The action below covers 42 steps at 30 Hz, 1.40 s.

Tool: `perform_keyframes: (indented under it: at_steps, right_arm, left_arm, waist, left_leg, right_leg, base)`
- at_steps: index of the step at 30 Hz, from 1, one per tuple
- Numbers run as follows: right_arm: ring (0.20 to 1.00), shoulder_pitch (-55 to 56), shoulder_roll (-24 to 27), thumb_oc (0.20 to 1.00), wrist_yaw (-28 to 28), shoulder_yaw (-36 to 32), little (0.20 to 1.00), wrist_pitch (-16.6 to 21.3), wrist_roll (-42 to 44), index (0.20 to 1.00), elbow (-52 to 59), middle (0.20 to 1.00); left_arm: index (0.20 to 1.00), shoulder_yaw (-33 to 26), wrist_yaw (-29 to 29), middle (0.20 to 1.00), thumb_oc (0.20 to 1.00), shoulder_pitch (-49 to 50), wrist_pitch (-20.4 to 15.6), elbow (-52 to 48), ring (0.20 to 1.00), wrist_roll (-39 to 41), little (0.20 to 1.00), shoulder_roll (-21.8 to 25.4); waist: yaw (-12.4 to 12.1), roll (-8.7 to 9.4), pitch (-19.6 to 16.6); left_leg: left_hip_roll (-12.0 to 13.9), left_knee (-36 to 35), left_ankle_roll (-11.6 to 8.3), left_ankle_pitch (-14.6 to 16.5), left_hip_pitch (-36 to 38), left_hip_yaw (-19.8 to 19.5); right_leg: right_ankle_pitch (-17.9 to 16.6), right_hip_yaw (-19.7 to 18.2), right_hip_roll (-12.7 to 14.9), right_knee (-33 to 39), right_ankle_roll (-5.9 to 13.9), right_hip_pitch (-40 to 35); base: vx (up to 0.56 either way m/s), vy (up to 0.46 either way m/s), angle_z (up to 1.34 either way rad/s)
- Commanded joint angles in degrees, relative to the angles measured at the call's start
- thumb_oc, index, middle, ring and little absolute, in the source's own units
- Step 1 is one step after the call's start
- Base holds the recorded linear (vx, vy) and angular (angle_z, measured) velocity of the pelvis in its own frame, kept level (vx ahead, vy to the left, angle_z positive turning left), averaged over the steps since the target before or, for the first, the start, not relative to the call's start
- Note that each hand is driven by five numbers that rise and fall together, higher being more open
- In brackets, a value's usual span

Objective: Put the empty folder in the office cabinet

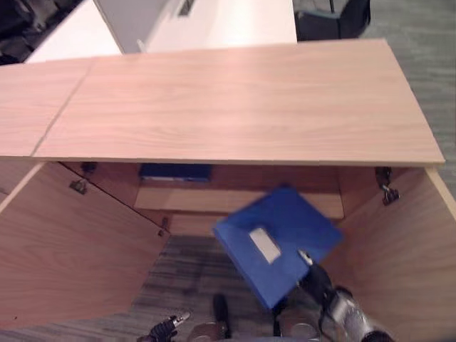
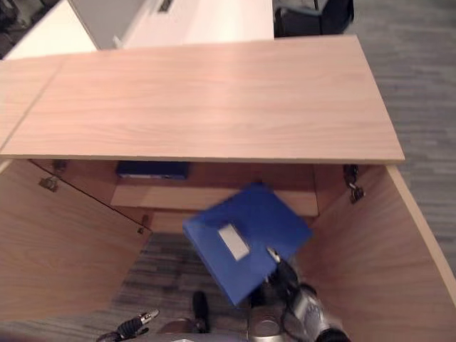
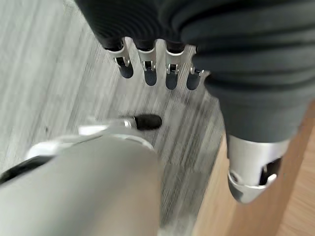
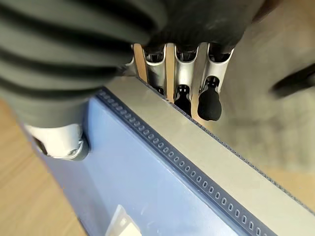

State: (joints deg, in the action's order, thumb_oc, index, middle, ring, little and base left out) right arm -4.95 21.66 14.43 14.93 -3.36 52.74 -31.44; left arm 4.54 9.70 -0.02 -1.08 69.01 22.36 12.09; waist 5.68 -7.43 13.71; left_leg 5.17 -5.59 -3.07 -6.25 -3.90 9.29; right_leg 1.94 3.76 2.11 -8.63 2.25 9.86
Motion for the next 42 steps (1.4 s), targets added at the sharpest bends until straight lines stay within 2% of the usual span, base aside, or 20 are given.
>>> perform_keyframes:
  at_steps: [1, 4, 6, 13, 15, 16, 20, 24, 25, 29, 33, 35, 38, 39, 40, 42]
  right_arm:
    - [0.2, -3.33, -1.25, 0.2, 0.47, 0.14, 0.2, 5.09, 2.44, 0.2, 4.7, 0.2]
    - [0.2, -7.76, 1.95, 0.2, -1.99, 0.82, 0.2, 8.0, 0.51, 0.2, 16.43, 0.2]
    - [0.2, -8.41, 2.56, 0.2, -2.77, 0.23, 0.2, 9.0, 0.27, 0.2, 20.38, 0.2]
    - [0.2, -10.41, 4.03, 0.2, -5.94, -2.44, 0.2, 11.25, -1.17, 0.2, 27.26, 0.2]
    - [0.2, -11.7, 3.59, 0.2, -7.85, -3.13, 0.2, 11.95, -1.61, 0.2, 27.63, 0.2]
    - [0.2, -12.52, 3.21, 0.2, -9.28, -3.69, 0.2, 12.39, -1.83, 0.2, 27.51, 0.2]
    - [0.2, -19.04, 2.19, 0.2, -14.39, -5.74, 0.2, 14.18, -2.28, 0.2, 25.92, 0.2]
    - [0.2, -25.98, 2.58, 0.2, -17.34, -6.27, 0.2, 15.54, -1.88, 0.2, 22.91, 0.2]
    - [0.2, -29.52, 3.55, 0.2, -19.57, -6.63, 0.2, 15.83, -2.52, 0.2, 21.77, 0.2]
    - [0.2, -35.95, 6.52, 0.2, -22.18, -6.83, 0.2, 15.55, -4.22, 0.2, 18.28, 0.2]
    - [0.2, -42.34, 8.52, 0.2, -23.63, -6.93, 0.2, 16.19, -2.66, 0.2, 13.25, 0.2]
    - [0.2, -50.09, 10.22, 0.2, -25.1, -6.7, 0.2, 16.21, 1.61, 0.2, 4.47, 0.2]
    - [0.2, -57.65, 10.2, 0.2, -26.9, -7.04, 0.2, 15.71, 7.13, 0.2, -7.63, 0.2]
    - [0.2, -60.82, 9.8, 0.2, -27.96, -8.07, 0.2, 15.45, 10.6, 0.2, -14.81, 0.2]
    - [0.2, -61.22, 9.93, 0.2, -27.66, -7.98, 0.2, 15.49, 10.83, 0.2, -15.31, 0.2]
    - [0.2, -63.8, 9.4, 0.2, -28.05, -9.93, 0.2, 14.92, 15.2, 0.2, -23.47, 0.2]
  left_arm:
    - [1.0, 1.59, -1.76, 1.0, 1.0, -2.27, -1.27, 1.18, 1.0, 2.03, 1.0, 2.99]
    - [1.0, 2.9, -2.96, 1.0, 1.0, -4.44, -1.34, 0.15, 1.0, 0.48, 1.0, 3.54]
    - [1.0, 3.02, -3.35, 1.0, 1.0, -4.67, -1.33, -0.3, 1.0, -0.03, 1.0, 3.64]
    - [1.0, 2.92, -4.3, 1.0, 1.0, -5.17, -1.0, -0.16, 1.0, -0.65, 1.0, 3.69]
    - [1.0, 3.03, -4.76, 1.0, 1.0, -5.6, -0.97, -0.28, 1.0, -0.4, 1.0, 3.73]
    - [1.0, 3.24, -5.12, 1.0, 1.0, -5.78, -0.89, -0.34, 1.0, -0.35, 1.0, 3.81]
    - [1.0, 3.67, -6.67, 1.0, 1.0, -7.26, -0.98, -1.47, 1.0, 1.11, 1.0, 4.27]
    - [1.0, 3.8, -7.93, 1.0, 1.0, -8.26, -1.01, -2.09, 1.0, 2.63, 1.0, 5.26]
    - [1.0, 3.86, -8.64, 1.0, 1.0, -8.09, -1.03, -3.4, 1.0, 3.82, 1.0, 6.14]
    - [1.0, 4.36, -9.82, 1.0, 1.0, -7.65, -1.61, -6.24, 1.0, 6.3, 1.0, 7.53]
    - [1.0, 5.23, -10.19, 1.0, 1.0, -6.45, -1.97, -9.37, 1.0, 8.37, 1.0, 8.73]
    - [1.0, 5.76, -10.86, 1.0, 1.0, -5.38, -1.92, -10.54, 1.0, 10.9, 1.0, 9.94]
    - [1.0, 6.43, -11.94, 1.0, 1.0, -5.55, -1.74, -9.98, 1.0, 13.51, 1.0, 10.8]
    - [1.0, 7.33, -12.57, 1.0, 1.0, -5.98, -1.73, -9.68, 1.0, 14.47, 1.0, 11.09]
    - [1.0, 7.33, -12.58, 1.0, 1.0, -6.1, -1.73, -9.67, 1.0, 14.51, 1.0, 11.09]
    - [1.0, 8.36, -13.08, 1.0, 1.0, -6.41, -1.67, -9.38, 1.0, 14.88, 1.0, 11.27]
  waist:
    - [-1.2, 3.25, -0.41]
    - [-2.39, 5.14, 1.22]
    - [-2.42, 5.66, 1.63]
    - [-2.05, 5.06, 2.42]
    - [-1.98, 4.92, 2.72]
    - [-1.82, 5.02, 3.22]
    - [-2.06, 4.65, 4.07]
    - [-2.5, 4.4, 4.06]
    - [-2.79, 4.25, 4.19]
    - [-3.36, 4.13, 4.93]
    - [-4.22, 3.75, 5.59]
    - [-5.39, 3.46, 5.56]
    - [-6.06, 3.16, 5.8]
    - [-6.49, 3.02, 5.75]
    - [-6.49, 2.97, 5.75]
    - [-6.95, 2.62, 5.37]
  left_leg:
    - [1.03, 3.73, -2.38, 3.13, 0.24, 1.27]
    - [-0.8, 14.01, -1.68, 6.49, -11.02, 1.6]
    - [-1.19, 16.78, -1.19, 7.9, -14.53, 1.53]
    - [-0.74, 24.01, 0.07, 10.82, -23.56, 1.19]
    - [-0.63, 25.84, 0.24, 11.32, -25.99, 1.28]
    - [-0.82, 27.49, 0.08, 12.91, -26.65, 1.07]
    - [0.19, 32.95, 0.44, 14.21, -33.24, 0.66]
    - [1.43, 38.23, 0.8, 15.75, -38.69, 0.73]
    - [2.23, 41.68, 0.88, 16.8, -41.6, 0.8]
    - [4.21, 49.34, 0.65, 19.21, -47.06, 0.6]
    - [5.1, 55.31, 0.51, 21.68, -50.72, 0.78]
    - [6.0, 59.97, 0.29, 23.66, -53.9, 1.05]
    - [6.77, 63.94, 0.61, 25.13, -56.86, 0.67]
    - [6.92, 65.44, 0.8, 25.78, -58.09, 0.33]
    - [6.94, 65.68, 0.81, 25.9, -58.34, 0.25]
    - [7.04, 67.37, 0.86, 26.61, -59.68, -0.3]
  right_leg:
    - [6.38, -0.95, 3.82, -7.51, 3.35, 3.45]
    - [7.97, -3.32, 7.54, -14.73, 3.9, 12.2]
    - [8.3, -3.9, 8.61, -16.83, 4.14, 14.9]
    - [9.15, -3.44, 10.03, -22.17, 4.4, 21.84]
    - [9.46, -3.42, 10.29, -23.81, 4.33, 24.12]
    - [11.02, -3.38, 10.74, -25.35, 4.53, 24.52]
    - [12.33, -3.35, 10.82, -30.4, 4.08, 30.71]
    - [13.7, -3.26, 10.94, -35.08, 3.92, 36.07]
    - [14.68, -2.91, 11.34, -37.93, 3.93, 38.95]
    - [17.29, -1.43, 11.92, -43.77, 4.4, 44.16]
    - [19.15, -0.34, 12.32, -48.44, 5.04, 47.93]
    - [20.57, 1.03, 13.36, -51.72, 5.98, 51.15]
    - [22.35, 2.3, 14.65, -55.26, 6.28, 53.48]
    - [23.09, 2.93, 15.21, -56.87, 6.47, 54.44]
    - [23.2, 2.95, 15.24, -57.06, 6.48, 54.63]
    - [24.1, 3.49, 16.2, -58.37, 6.74, 55.4]
  base:
    - [-0.05, 0.078, -0.03]
    - [-0.07, 0.103, 0.15]
    - [0.0, 0.055, 0.13]
    - [0.0, 0.003, 0.05]
    - [-0.01, -0.001, 0.02]
    - [0.0, 0.0, 0.0]
    - [-0.05, -0.034, 0.08]
    - [-0.04, -0.021, -0.02]
    - [-0.02, -0.032, -0.04]
    - [0.0, -0.027, -0.05]
    - [0.01, 0.013, -0.19]
    - [0.03, 0.029, -0.1]
    - [0.03, 0.021, -0.21]
    - [0.03, 0.008, -0.1]
    - [0.03, 0.007, 0.02]
    - [0.05, 0.004, 0.11]
